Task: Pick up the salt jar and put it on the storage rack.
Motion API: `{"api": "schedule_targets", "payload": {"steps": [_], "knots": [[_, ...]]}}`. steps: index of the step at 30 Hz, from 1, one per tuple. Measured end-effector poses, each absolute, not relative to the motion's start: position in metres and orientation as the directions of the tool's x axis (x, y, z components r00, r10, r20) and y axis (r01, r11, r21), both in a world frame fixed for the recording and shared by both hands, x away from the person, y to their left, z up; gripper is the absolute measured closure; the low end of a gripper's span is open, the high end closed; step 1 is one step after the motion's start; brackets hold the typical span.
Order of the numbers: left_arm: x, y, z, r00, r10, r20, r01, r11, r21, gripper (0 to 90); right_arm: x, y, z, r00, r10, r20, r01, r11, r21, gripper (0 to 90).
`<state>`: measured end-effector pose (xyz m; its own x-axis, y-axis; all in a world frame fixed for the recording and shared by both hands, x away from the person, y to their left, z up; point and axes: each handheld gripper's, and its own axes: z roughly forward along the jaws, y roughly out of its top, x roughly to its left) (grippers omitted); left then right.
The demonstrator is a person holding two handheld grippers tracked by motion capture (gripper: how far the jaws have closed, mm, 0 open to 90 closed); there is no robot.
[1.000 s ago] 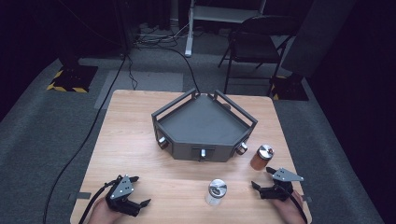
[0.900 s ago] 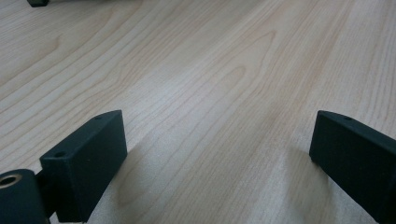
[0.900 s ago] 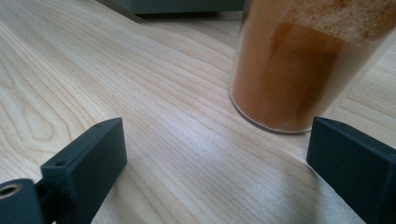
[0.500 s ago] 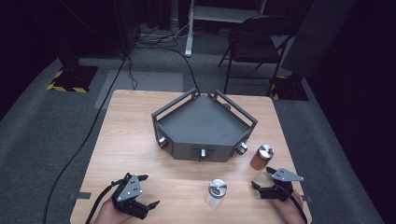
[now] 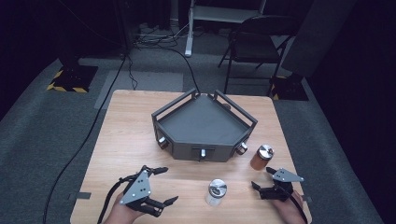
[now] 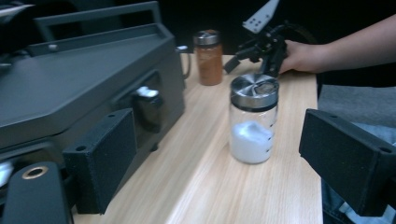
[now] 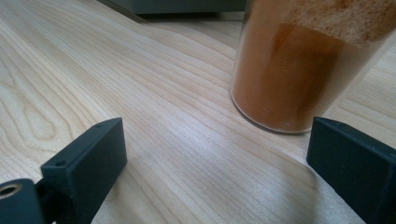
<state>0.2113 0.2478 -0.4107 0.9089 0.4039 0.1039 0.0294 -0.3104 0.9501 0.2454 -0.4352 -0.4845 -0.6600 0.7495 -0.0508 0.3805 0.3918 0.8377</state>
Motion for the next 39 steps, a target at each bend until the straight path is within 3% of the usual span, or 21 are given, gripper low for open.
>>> {"api": "schedule_targets", "payload": {"steps": [7, 20, 29, 39], "knots": [[0.236, 0.210, -0.408, 0.926, 0.377, 0.006, 0.119, -0.308, 0.944, 5.3, 0.244, -0.436, -0.485, -0.664, 0.745, -0.057, 0.373, 0.397, 0.839, 5.1], [0.260, 0.148, -0.424, 0.961, 0.277, 0.001, 0.079, -0.278, 0.957, 5.4, 0.241, -0.436, -0.485, -0.670, 0.739, -0.067, 0.362, 0.404, 0.840, 5.1], [0.267, 0.132, -0.432, 0.960, 0.280, 0.006, 0.079, -0.292, 0.953, 7.2, 0.241, -0.436, -0.485, -0.671, 0.739, -0.068, 0.361, 0.405, 0.840, 5.1], [0.263, 0.107, -0.467, 0.943, 0.330, -0.035, 0.171, -0.392, 0.904, 7.3, 0.241, -0.437, -0.485, -0.674, 0.736, -0.070, 0.357, 0.407, 0.841, 5.1]]}}
